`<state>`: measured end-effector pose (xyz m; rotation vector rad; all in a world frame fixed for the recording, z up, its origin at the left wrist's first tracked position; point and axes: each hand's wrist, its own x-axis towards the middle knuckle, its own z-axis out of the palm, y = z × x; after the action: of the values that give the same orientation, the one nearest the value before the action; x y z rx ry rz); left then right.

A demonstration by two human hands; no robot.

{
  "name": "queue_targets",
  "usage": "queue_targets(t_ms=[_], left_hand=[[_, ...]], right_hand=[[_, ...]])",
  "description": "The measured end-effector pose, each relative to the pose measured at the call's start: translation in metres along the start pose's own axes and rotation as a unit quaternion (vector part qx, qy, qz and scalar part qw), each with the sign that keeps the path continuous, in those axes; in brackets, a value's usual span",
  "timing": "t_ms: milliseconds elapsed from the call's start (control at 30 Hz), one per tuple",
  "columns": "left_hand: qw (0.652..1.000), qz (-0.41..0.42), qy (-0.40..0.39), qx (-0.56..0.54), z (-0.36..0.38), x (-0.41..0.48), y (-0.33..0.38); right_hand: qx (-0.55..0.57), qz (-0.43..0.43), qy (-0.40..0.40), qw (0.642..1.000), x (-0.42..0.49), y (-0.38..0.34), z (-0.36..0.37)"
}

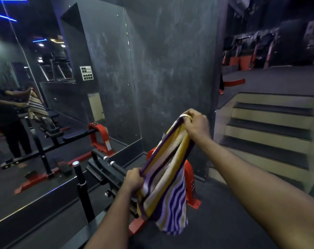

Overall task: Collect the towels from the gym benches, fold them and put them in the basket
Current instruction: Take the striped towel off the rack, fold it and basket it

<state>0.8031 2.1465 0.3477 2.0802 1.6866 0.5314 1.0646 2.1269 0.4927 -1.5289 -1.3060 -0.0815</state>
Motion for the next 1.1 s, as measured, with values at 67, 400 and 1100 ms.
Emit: queue_targets(t_ms=[67, 400, 1100], left_hand=[[0.999, -0.030, 0.031, 0.004, -0.008, 0.005, -0.018], [0.923, -0.040, -0.225, -0.310, -0.031, -0.009, 0.024], [0.992, 0.077, -0.081, -0.055, 0.042, 0.025, 0.051]], right_hand=[[-0.058, 0.039, -0.008, 0.997, 0.005, 0.019, -0.011], [0.035, -0.074, -0.268, 0.960, -0.017, 0.018, 0.002], [0.065, 0.015, -0.306, 0.950, -0.003, 0.019, -0.055]])
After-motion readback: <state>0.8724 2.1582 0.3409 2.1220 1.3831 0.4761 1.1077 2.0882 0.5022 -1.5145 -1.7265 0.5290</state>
